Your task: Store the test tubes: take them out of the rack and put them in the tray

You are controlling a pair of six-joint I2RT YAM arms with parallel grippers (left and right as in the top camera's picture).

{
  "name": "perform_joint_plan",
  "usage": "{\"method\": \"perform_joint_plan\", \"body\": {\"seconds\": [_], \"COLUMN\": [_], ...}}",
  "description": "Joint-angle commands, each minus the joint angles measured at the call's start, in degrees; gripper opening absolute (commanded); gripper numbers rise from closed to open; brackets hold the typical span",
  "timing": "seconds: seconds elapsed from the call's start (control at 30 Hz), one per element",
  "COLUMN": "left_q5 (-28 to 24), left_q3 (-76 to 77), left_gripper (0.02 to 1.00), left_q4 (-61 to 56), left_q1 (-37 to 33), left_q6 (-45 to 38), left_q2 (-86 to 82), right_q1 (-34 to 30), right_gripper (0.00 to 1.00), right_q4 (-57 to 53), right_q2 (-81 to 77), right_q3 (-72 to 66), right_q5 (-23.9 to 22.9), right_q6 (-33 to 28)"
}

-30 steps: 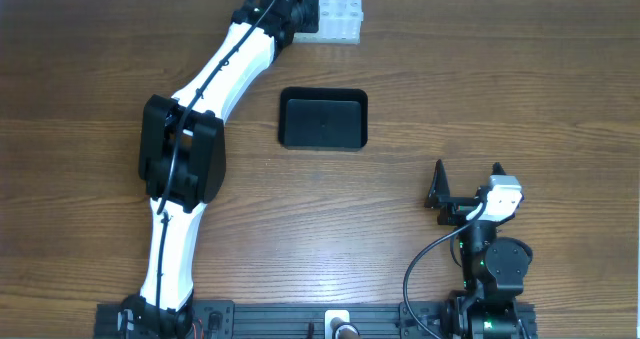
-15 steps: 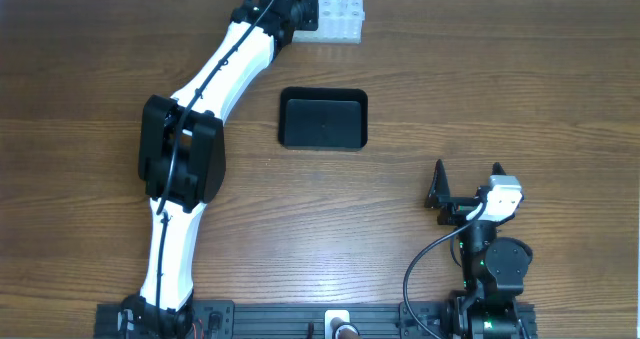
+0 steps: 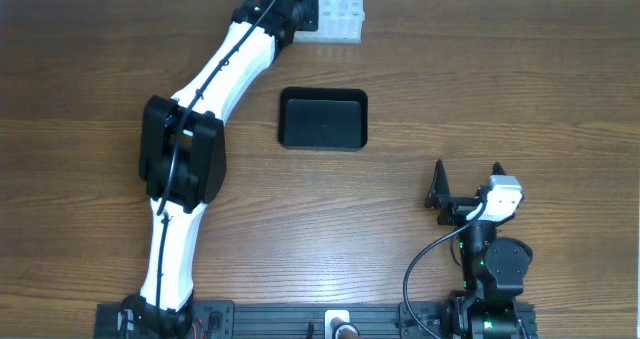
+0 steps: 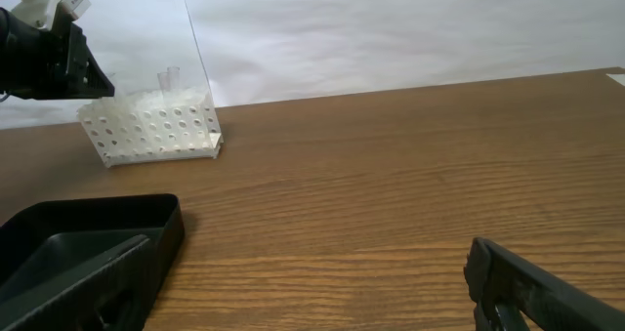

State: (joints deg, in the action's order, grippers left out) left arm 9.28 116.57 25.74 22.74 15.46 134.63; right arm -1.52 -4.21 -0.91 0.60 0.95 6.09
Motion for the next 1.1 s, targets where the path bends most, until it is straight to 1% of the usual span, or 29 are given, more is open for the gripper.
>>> {"method": "perform_joint_plan", "body": {"seconds": [0.03, 0.4, 0.57, 0.7, 0.8, 0.97, 1.1], "left_q5": [2.4, 2.4, 2.4, 2.1, 1.7, -4.5, -7.8], "left_q3": [0.9, 0.9, 0.9, 0.9, 0.9, 0.9, 0.8], "left_gripper": [0.045, 0.042, 0.045, 0.045, 0.042, 0.038, 0.038], "left_q4": [0.9, 1.2, 4.4, 10.4, 17.3, 29.8, 39.9], "left_q1": [0.4, 0.9, 1.3, 1.9, 2.5, 2.8, 3.2], "left_q6": [0.0, 0.0, 0.0, 0.2, 1.9, 5.3, 7.2], "left_q2": [-4.6, -11.6, -16.6, -21.2, -24.3, -27.0, -26.9], "right_q1": [-0.3, -0.3, -0.3, -0.3, -0.3, -0.3, -0.3], "right_gripper": [0.993, 0.993, 0.993, 0.991, 0.991, 0.991, 0.993], "right_q4": [-0.2, -0.2, -0.2, -0.2, -0.2, -0.2, -0.2], "right_q2": [0.6, 0.6, 0.6, 0.6, 0.6, 0.6, 0.6], "right_q3": [-0.3, -0.3, -0.3, -0.3, -0.3, -0.3, -0.3], "right_q5": [-0.5, -0.5, -0.5, -0.5, -0.5, -0.5, -0.5], "right_q6": [0.5, 0.5, 0.5, 0.5, 0.5, 0.5, 0.5]}}
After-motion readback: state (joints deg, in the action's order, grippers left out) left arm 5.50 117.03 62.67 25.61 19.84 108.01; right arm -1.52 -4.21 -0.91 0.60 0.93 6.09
